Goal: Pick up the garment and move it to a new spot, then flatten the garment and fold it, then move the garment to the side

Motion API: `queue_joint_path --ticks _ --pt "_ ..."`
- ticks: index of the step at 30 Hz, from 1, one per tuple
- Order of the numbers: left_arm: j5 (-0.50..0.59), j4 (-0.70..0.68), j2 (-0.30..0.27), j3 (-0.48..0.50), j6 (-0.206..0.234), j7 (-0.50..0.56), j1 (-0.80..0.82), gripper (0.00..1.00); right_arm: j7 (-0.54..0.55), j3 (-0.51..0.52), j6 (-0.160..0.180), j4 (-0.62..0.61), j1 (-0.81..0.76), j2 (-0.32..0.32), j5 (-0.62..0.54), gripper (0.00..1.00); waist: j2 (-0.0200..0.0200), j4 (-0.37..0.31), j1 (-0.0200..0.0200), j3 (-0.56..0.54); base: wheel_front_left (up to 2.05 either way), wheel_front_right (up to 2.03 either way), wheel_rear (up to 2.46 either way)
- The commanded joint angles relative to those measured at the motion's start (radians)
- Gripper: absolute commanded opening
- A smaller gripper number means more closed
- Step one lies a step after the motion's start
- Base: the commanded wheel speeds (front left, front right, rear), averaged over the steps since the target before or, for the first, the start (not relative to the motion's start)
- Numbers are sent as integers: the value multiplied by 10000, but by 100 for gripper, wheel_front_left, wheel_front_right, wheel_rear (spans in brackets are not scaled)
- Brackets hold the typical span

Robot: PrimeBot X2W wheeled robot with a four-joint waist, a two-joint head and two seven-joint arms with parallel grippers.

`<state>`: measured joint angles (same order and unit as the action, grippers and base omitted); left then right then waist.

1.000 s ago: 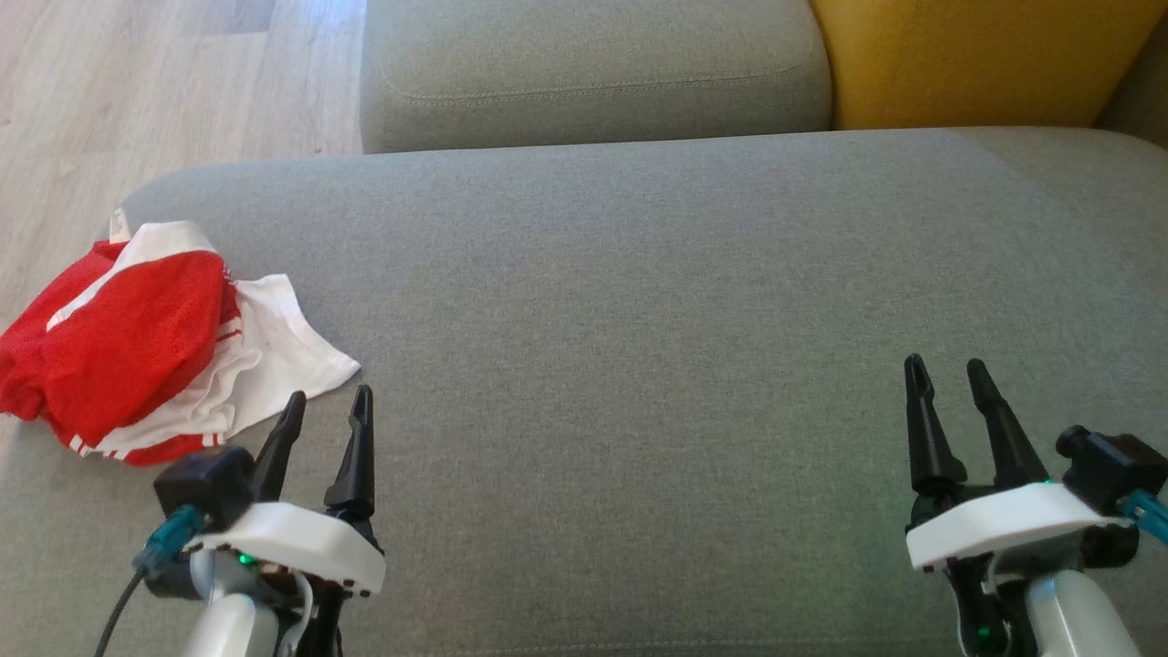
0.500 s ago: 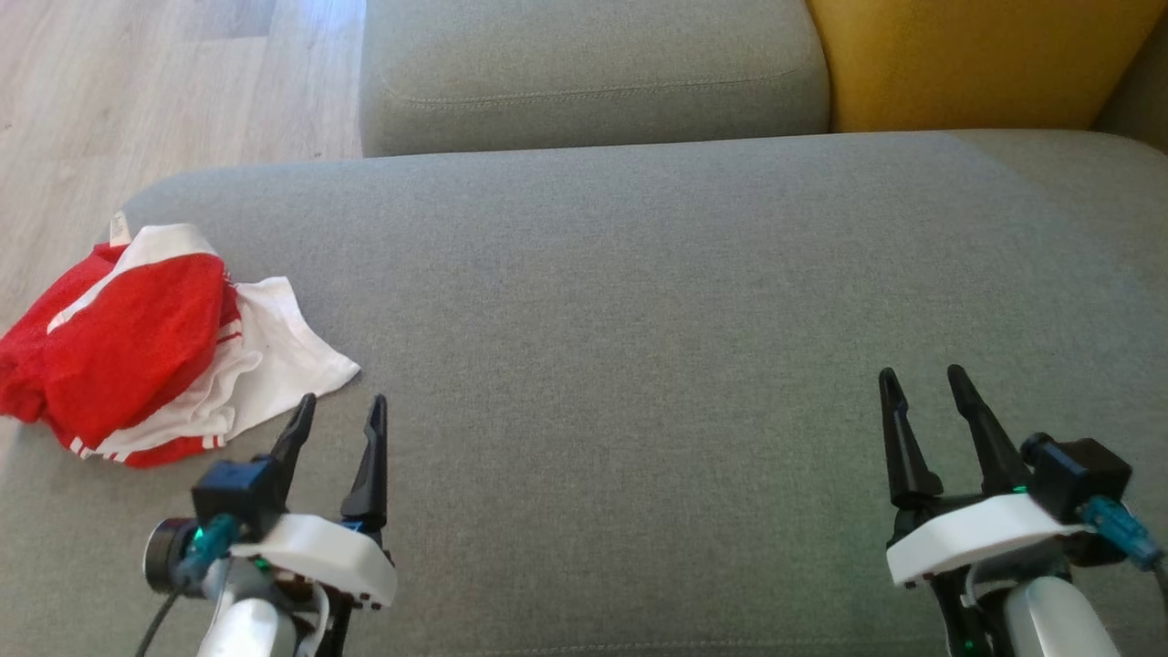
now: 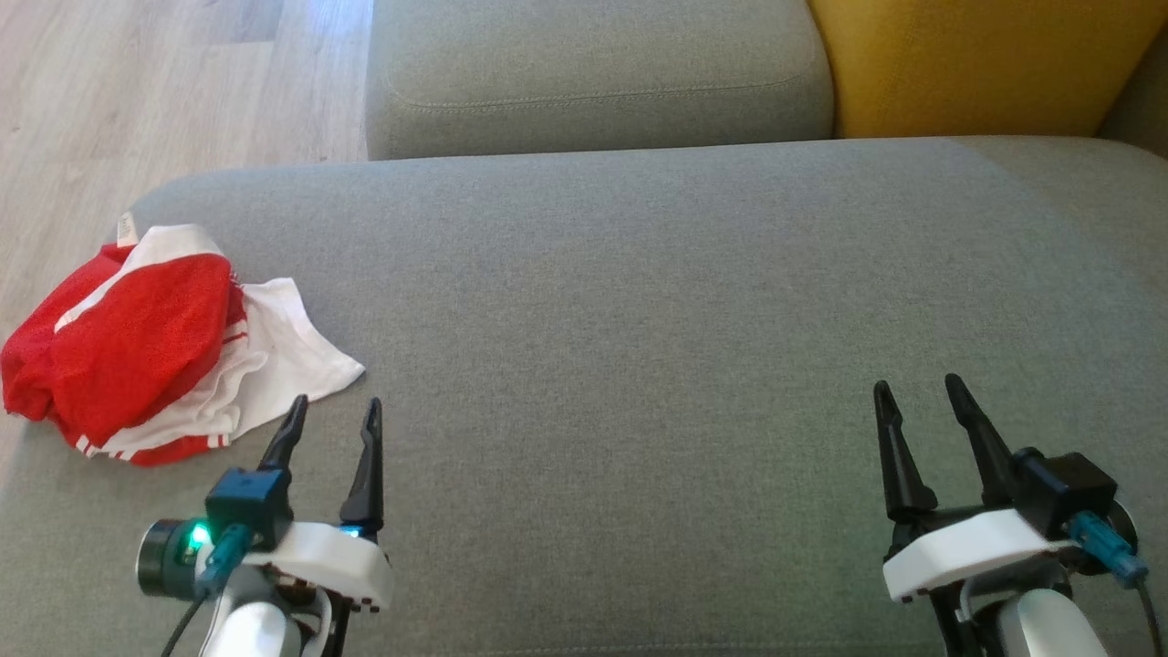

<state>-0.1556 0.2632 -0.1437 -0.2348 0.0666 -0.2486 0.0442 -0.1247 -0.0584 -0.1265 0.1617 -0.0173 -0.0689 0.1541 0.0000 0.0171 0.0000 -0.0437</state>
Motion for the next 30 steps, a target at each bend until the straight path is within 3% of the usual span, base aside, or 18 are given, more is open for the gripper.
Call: queue_joint_path --ticks 1,9,30 --pt "128 -313 -7 485 61 -132 424 100 -121 -193 -42 -389 223 44 -85 100 0 7 0 3 0 0 0" --pt "-267 -118 169 821 -82 -132 356 100 -93 11 -42 -307 205 125 239 100 0 37 0 28 0 0 0" --pt "-33 79 275 959 -131 -132 409 100 -27 220 -42 -256 179 180 -108 100 0 143 0 119 0 0 0"
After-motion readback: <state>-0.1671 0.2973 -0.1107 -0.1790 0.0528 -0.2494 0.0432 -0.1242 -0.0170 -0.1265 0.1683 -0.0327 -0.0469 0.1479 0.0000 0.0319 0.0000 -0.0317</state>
